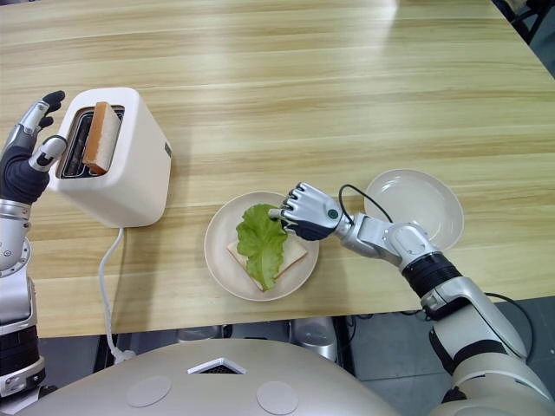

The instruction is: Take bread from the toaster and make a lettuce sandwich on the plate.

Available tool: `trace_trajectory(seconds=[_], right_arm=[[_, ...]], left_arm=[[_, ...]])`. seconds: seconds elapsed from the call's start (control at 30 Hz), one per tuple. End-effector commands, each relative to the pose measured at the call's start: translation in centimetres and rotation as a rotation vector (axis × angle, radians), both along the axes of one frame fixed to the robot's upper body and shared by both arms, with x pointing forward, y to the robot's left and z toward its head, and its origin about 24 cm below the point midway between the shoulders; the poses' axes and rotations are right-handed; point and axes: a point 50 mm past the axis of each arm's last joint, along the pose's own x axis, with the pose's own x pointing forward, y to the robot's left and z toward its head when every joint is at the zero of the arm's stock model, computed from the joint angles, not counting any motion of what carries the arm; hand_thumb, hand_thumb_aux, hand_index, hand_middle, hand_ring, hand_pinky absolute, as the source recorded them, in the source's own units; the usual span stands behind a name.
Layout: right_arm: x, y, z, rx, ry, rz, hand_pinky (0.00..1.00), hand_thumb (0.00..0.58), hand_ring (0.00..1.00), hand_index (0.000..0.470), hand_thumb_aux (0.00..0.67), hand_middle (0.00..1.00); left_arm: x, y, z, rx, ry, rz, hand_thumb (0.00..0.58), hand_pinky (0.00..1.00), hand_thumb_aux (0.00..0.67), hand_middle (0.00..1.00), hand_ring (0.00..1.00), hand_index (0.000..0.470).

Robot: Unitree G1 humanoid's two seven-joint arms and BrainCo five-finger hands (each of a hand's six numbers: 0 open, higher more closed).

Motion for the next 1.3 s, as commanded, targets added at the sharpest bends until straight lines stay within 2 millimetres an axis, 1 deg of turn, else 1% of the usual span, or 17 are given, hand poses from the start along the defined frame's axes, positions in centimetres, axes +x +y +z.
trace_trajectory(seconds=[0.03,0.13,0.23,0.47,0.53,0.6,0.73,0.83,0.93,1.03,1.1,1.13,1.17,1.2,1.23,1.27,1.3], right_arm=[[-0.3,-0.3,-0.5,-0.031,0.032,0.003,0.0,0.0,0.0,0.0,0.0,0.0],[-0.4,-0.5,-0.3,-0.027,0.026,-0.005,0.0,0.0,0.0,0.0,0.0,0.0],[0.3,-0.8,0.6,-0.002,-0.017,-0.036,0.0,0.0,0.0,0.0,0.0,0.0],[2.6,-1.4,4.9,0.047,-0.176,-0.088,0.0,0.0,0.0,0.0,0.0,0.0],[3.0,-1.4,6.1,0.06,-0.212,-0.095,0.0,0.0,0.0,0.0,0.0,0.0],[3.0,-1.3,6.8,0.08,-0.225,-0.095,0.0,0.0,0.0,0.0,0.0,0.0],[3.0,-1.3,6.8,0.1,-0.219,-0.106,0.0,0.0,0.0,0.0,0.0,0.0],[2.9,-1.3,6.5,0.113,-0.206,-0.116,0.0,0.0,0.0,0.0,0.0,0.0],[2.7,-1.3,6.3,0.124,-0.197,-0.121,0.0,0.0,0.0,0.0,0.0,0.0],[2.7,-1.4,6.2,0.133,-0.19,-0.125,0.0,0.0,0.0,0.0,0.0,0.0],[2.7,-1.5,6.2,0.15,-0.182,-0.139,0.0,0.0,0.0,0.0,0.0,0.0],[2.7,-1.6,6.1,0.158,-0.176,-0.146,0.0,0.023,0.0,0.009,0.013,0.0],[2.6,-1.6,6.0,0.162,-0.172,-0.149,0.0,0.023,0.0,0.009,0.013,0.0],[2.6,-1.6,5.9,0.163,-0.17,-0.149,0.0,0.049,0.0,0.02,0.029,0.0],[2.5,-1.5,5.8,0.167,-0.165,-0.148,0.0,0.049,0.0,0.02,0.029,0.0],[2.4,-1.5,5.8,0.171,-0.162,-0.147,0.0,0.087,0.0,0.036,0.053,0.0],[2.4,-1.5,5.7,0.174,-0.158,-0.146,0.0,0.087,0.0,0.036,0.053,0.0]], left_arm=[[0.3,0.2,-0.1,0.013,0.009,0.004,0.0,0.0,0.0,0.0,0.0,0.0],[0.4,0.3,-0.1,0.015,0.007,0.008,0.0,0.0,0.0,0.0,0.0,0.0],[0.4,0.4,0.1,0.013,-0.005,0.01,0.0,0.0,0.0,0.0,0.0,0.0],[0.5,0.5,0.3,0.021,-0.017,0.013,0.0,0.0,0.0,0.0,0.0,0.0],[0.4,0.8,0.0,0.067,0.008,0.038,0.0,0.0,0.0,0.0,0.0,0.0],[0.3,0.9,-0.2,0.088,0.021,0.052,0.0,0.0,0.0,0.0,0.0,0.0],[0.2,1.1,-1.1,0.183,0.081,0.093,0.0,0.0,0.0,0.0,0.0,0.0],[0.0,1.4,-2.0,0.339,0.147,0.144,0.0,0.0,0.0,0.0,0.0,0.0],[-0.2,1.3,-1.8,0.469,0.162,0.194,0.0,0.0,0.0,0.0,0.0,0.0],[-0.1,0.9,-1.7,0.519,0.167,0.208,0.0,0.0,0.0,0.0,0.0,0.0],[0.4,0.5,-1.8,0.539,0.169,0.214,0.0,0.0,0.0,0.0,0.0,0.0],[0.7,0.5,-1.9,0.552,0.169,0.225,0.0,0.0,0.0,0.0,0.0,0.0],[1.0,0.5,-2.0,0.566,0.171,0.239,0.0,0.0,0.0,0.0,0.0,0.0],[1.2,0.6,-2.0,0.578,0.172,0.253,0.0,0.0,0.0,0.0,0.0,0.0],[1.4,0.6,-2.1,0.585,0.175,0.266,0.0,0.0,0.0,0.0,0.0,0.0],[1.5,0.6,-2.2,0.586,0.178,0.273,0.087,0.0,0.053,0.0,0.0,0.036],[1.6,0.5,-2.3,0.583,0.181,0.274,0.187,0.0,0.118,0.0,0.0,0.081]])
